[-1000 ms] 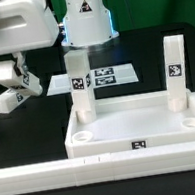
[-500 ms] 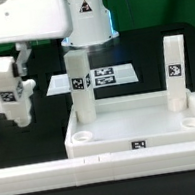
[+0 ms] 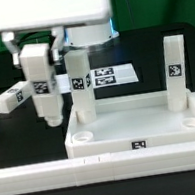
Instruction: Assemble desk
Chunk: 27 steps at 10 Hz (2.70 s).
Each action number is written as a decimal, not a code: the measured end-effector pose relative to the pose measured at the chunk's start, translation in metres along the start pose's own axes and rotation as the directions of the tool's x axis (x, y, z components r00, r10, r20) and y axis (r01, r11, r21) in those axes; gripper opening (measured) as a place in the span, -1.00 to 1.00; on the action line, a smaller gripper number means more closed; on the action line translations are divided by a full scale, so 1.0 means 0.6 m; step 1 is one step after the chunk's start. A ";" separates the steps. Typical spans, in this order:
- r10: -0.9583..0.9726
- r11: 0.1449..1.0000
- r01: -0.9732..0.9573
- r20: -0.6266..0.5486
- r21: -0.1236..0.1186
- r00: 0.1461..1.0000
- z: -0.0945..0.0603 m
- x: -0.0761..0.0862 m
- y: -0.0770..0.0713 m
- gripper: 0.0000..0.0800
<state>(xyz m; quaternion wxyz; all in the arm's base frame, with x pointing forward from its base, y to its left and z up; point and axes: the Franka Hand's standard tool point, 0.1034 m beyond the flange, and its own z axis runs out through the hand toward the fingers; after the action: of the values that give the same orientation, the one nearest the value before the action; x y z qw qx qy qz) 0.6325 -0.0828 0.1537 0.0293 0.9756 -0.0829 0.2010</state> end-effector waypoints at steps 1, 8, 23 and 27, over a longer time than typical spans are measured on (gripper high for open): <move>-0.003 1.000 0.003 0.003 -0.003 1.000 0.002 -0.002 0.006 -0.27; 0.035 0.997 -0.031 -0.060 0.074 0.998 -0.012 -0.016 -0.185 -0.27; -0.044 0.994 0.058 -0.148 0.091 0.988 0.002 -0.042 -0.288 -0.27; -0.049 0.994 0.062 -0.142 0.087 0.989 0.011 -0.046 -0.290 -0.27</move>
Offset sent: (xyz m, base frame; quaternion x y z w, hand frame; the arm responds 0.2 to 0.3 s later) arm 0.0000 0.0000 0.0000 0.0000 0.0000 0.0000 1.0000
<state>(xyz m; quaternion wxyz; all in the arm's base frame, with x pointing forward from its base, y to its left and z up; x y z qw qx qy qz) 0.6404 0.0920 0.1324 -0.0038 0.9614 -0.0440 0.2717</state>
